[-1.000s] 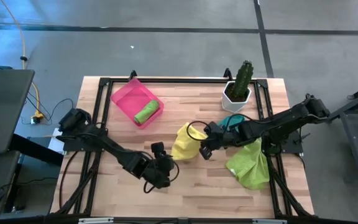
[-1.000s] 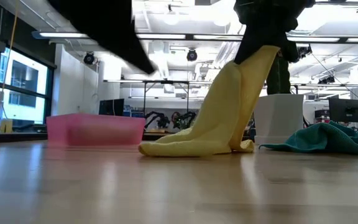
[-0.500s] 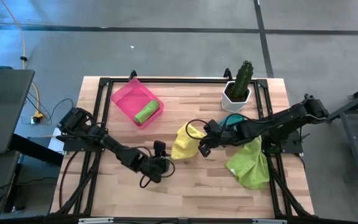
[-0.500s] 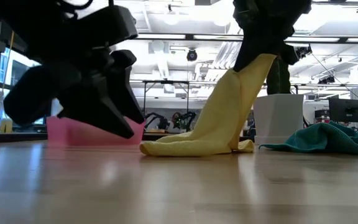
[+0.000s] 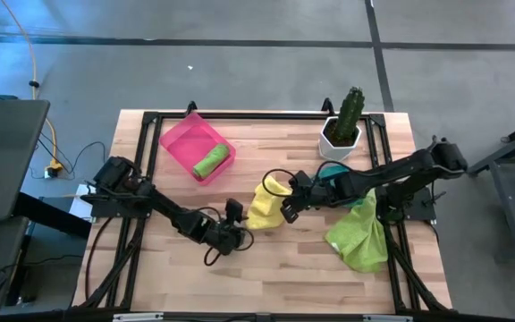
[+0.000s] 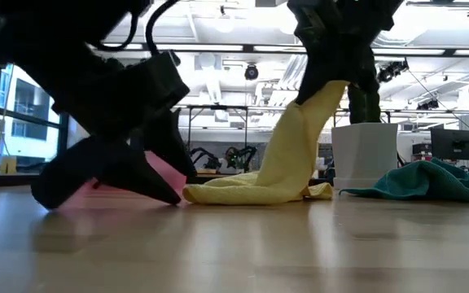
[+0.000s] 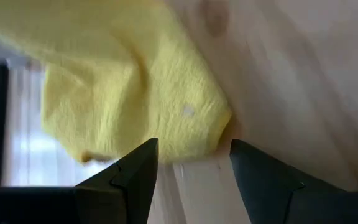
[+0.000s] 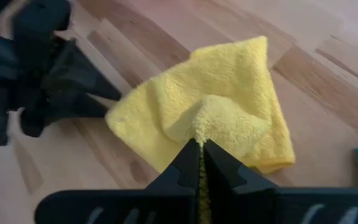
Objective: Roll microfiber towels into tight, uniform cylinder then place into a basket
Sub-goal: Roll the yellow microfiber cloth
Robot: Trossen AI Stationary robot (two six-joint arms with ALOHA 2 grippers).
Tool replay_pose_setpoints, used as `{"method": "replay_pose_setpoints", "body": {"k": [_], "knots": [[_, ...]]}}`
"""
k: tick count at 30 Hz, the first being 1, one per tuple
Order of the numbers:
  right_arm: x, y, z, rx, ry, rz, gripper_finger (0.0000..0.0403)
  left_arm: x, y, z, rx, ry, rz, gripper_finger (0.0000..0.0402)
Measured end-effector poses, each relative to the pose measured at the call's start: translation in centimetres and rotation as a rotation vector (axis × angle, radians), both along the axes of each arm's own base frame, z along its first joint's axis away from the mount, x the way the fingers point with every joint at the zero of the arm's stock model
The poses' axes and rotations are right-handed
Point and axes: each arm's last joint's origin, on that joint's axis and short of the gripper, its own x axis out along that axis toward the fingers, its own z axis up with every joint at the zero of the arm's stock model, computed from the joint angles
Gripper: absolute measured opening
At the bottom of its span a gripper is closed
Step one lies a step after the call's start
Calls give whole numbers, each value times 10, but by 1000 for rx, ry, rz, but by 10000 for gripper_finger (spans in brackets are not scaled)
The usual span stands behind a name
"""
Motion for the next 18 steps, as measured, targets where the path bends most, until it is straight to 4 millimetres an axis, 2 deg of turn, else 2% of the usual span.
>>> {"method": "replay_pose_setpoints", "body": {"k": [4,11,18], "knots": [[1,0,-1,2,4,3,0,5,-1,-7,57,6,-27,193],[1,-1,-1,8,3,2,0,8,-2,-6,122,-44,-14,190],[1,-1,-1,8,2,2,0,8,-1,-6,154,-43,-9,143]]}}
